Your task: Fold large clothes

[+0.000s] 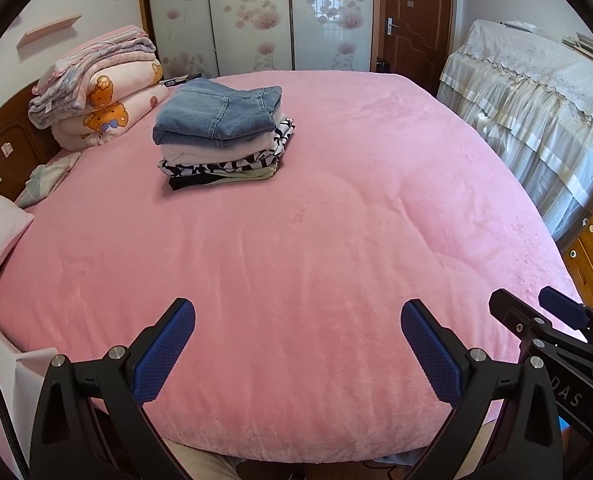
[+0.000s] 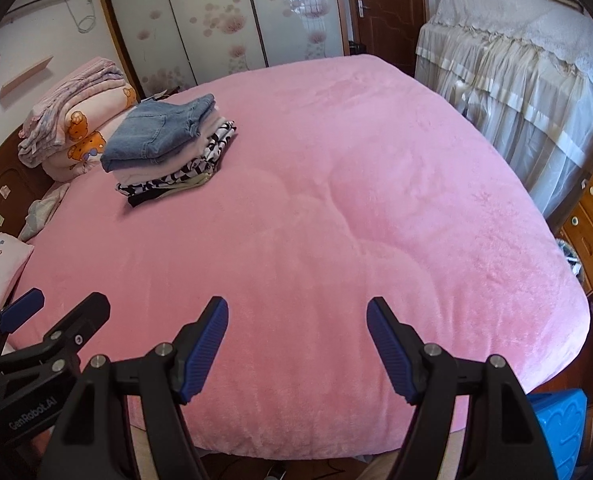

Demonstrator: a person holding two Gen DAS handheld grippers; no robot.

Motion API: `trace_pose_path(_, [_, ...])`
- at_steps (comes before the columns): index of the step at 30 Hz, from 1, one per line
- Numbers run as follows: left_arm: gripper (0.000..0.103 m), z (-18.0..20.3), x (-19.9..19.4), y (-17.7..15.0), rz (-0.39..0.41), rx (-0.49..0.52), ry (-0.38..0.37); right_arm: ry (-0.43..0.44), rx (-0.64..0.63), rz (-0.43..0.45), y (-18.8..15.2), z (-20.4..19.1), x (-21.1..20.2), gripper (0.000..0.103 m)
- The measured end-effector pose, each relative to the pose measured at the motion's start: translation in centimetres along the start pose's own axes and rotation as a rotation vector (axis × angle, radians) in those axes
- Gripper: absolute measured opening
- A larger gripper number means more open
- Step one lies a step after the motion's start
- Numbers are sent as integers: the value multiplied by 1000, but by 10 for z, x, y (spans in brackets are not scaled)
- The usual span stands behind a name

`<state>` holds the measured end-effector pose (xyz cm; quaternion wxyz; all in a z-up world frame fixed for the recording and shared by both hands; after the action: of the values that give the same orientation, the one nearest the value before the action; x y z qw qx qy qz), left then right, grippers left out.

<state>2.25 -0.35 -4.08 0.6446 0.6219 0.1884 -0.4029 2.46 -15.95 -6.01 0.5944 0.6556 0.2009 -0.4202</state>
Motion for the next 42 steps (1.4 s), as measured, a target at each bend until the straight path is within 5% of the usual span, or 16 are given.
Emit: trace_pose_path(42, [102, -12, 11, -18, -47, -82, -1, -46, -50, 26, -7, -5, -4, 72])
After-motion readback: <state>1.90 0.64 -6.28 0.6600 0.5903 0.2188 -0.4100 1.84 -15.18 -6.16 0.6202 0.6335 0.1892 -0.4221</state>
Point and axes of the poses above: each gripper's, at about its wrist camera, not at the fingertips, and x roughly the way its jaws point, z to its right, y to its top, the point moved 8 cm from there along x, roughly the way its jaws point, and after that the axes turned 14 degrees about -y, right-handed, at the moved point
